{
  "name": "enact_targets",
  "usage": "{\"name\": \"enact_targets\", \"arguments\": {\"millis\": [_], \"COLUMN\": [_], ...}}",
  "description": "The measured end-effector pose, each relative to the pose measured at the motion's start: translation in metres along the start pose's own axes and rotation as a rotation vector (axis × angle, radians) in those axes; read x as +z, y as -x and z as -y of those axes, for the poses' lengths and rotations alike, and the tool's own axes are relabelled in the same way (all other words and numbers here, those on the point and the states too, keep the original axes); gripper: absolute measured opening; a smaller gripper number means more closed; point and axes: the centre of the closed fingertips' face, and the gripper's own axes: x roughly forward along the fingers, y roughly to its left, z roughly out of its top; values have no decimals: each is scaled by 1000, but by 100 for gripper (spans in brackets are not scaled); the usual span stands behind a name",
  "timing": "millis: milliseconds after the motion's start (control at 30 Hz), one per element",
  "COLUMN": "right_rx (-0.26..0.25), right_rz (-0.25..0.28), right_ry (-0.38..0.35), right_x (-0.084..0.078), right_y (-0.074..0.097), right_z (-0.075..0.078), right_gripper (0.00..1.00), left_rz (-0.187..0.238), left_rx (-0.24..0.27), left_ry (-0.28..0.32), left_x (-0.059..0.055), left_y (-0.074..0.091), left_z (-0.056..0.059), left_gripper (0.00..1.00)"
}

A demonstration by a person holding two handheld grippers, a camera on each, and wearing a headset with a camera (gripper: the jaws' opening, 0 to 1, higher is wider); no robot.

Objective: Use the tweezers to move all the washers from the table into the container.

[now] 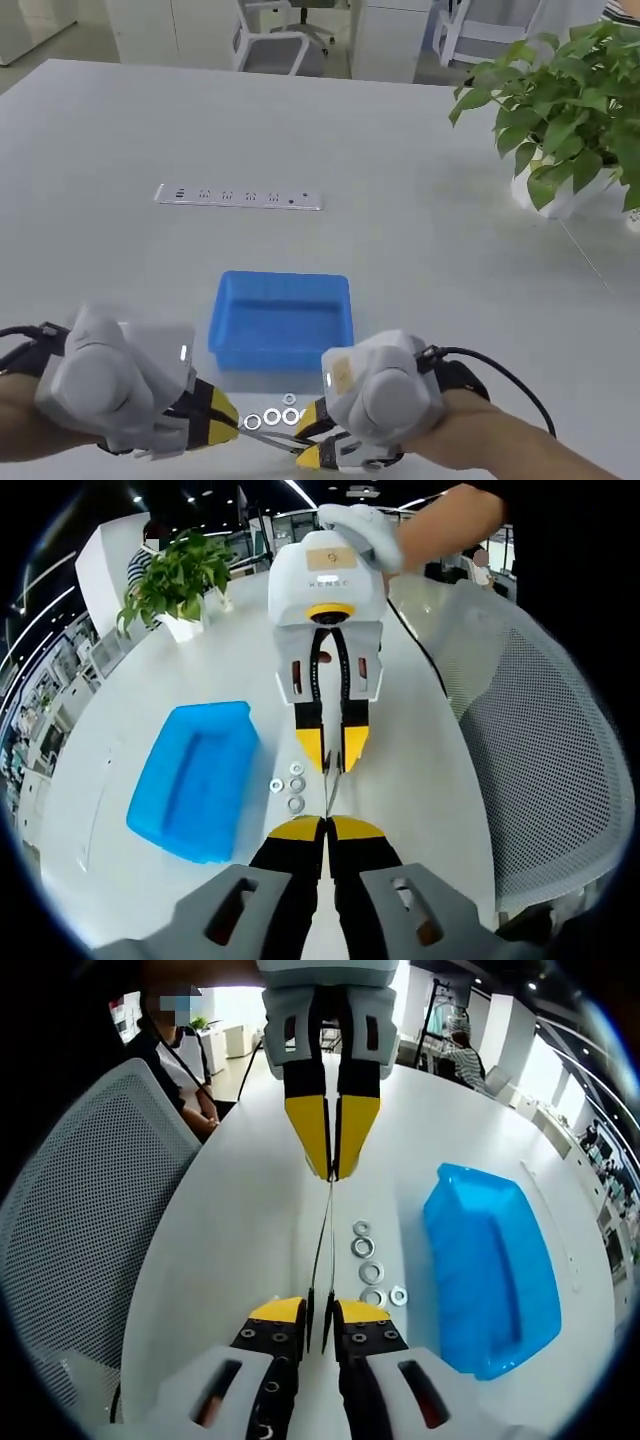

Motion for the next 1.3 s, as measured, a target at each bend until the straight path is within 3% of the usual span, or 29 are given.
{"name": "enact_targets", "arguments": {"millis": [400,667,900,1300], "right_rx": [-16,-28,-28,-28], "right_rz": [27,73,88,101], "right_ry": [-19,-42,-48,-69], "right_x": [7,19,23,24], "right_y": [3,5,2,-1], "right_z": [0,5,4,3], "right_gripper": [13,13,13,13], "left_rz": [59,102,112,109], "left_rx": [-2,-1,-21,-33], "left_ry": [-32,-61,-73,-74], "left_x": [35,60,67,68], "left_y": [10,14,10,5], "left_z": [-1,-5,-3,0], "left_gripper": [6,6,6,6]}}
